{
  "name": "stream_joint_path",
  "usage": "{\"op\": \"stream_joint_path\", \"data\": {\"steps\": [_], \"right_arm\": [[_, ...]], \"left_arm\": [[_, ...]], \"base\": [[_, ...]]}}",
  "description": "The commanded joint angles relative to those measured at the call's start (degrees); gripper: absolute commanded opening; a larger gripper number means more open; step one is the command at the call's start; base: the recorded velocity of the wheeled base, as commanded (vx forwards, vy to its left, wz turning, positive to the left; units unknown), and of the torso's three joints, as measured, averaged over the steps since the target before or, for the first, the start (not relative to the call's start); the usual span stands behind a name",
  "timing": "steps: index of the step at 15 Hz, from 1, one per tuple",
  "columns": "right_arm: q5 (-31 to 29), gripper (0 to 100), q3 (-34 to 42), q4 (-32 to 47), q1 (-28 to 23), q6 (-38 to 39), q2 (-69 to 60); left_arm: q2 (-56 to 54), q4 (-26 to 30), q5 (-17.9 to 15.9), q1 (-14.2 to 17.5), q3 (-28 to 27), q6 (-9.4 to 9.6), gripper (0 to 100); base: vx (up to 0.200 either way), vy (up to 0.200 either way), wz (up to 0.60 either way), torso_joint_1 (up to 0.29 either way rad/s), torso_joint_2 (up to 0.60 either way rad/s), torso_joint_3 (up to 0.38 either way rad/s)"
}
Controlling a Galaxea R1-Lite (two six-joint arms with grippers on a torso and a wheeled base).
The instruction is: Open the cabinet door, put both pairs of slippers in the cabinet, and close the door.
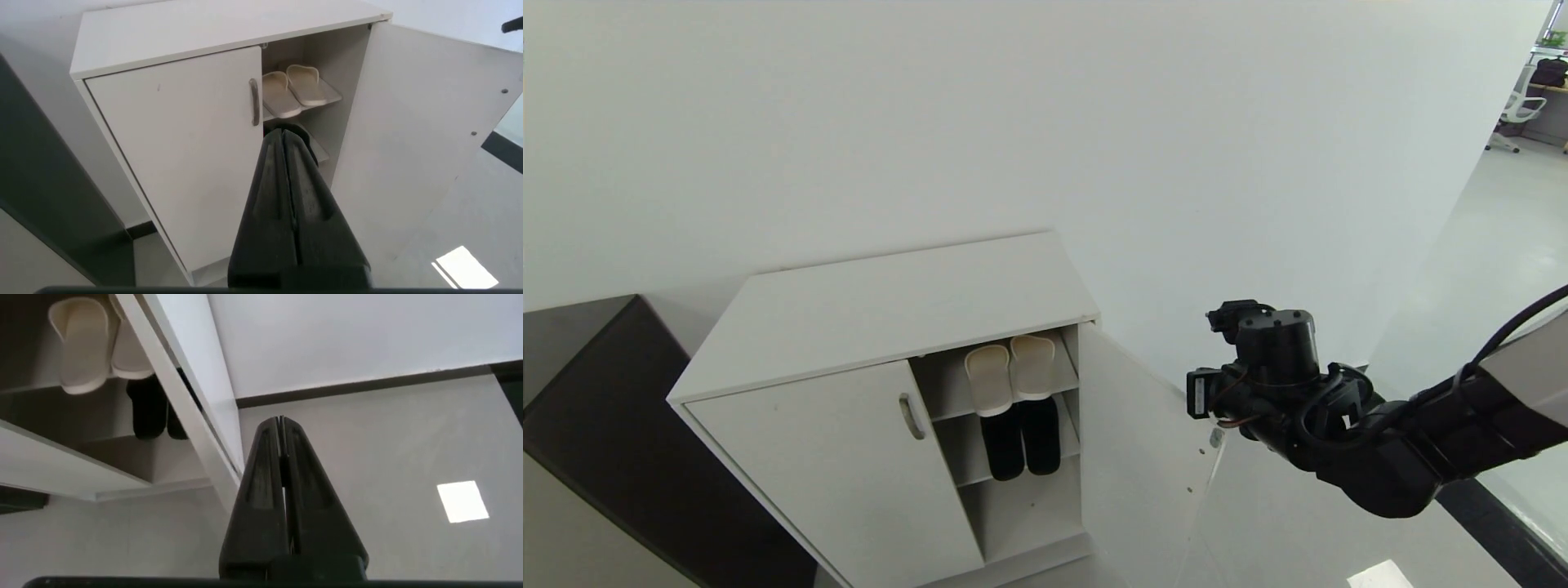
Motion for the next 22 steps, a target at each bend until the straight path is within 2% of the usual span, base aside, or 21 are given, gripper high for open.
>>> {"op": "stream_joint_path", "data": {"steps": [1,11,14,18,22], "right_arm": [[-0.1,0,0.0,0.1,0.0,0.0,2.7],[0.2,0,3.0,-2.2,9.0,0.9,2.7],[2.6,0,6.6,-8.0,9.1,0.0,2.6],[4.7,0,11.8,-15.4,8.7,-5.3,2.9],[5.5,0,11.9,-16.9,8.3,-5.4,2.7]], "left_arm": [[0.0,0.0,0.0,0.0,0.0,0.01,0],[0.0,0.0,0.0,0.0,0.0,0.01,0],[0.0,0.0,0.0,0.0,0.0,0.01,0],[0.0,0.0,0.0,0.0,0.0,0.01,0],[0.0,0.0,0.0,0.0,0.0,0.01,0]], "base": [[0.000,0.000,0.00,0.000,0.00,0.000],[0.000,0.000,0.00,0.000,0.00,0.000],[0.000,0.000,0.00,0.000,0.00,0.000],[0.000,0.000,0.00,0.000,0.00,0.000],[0.000,0.000,0.00,0.000,0.00,0.000]]}}
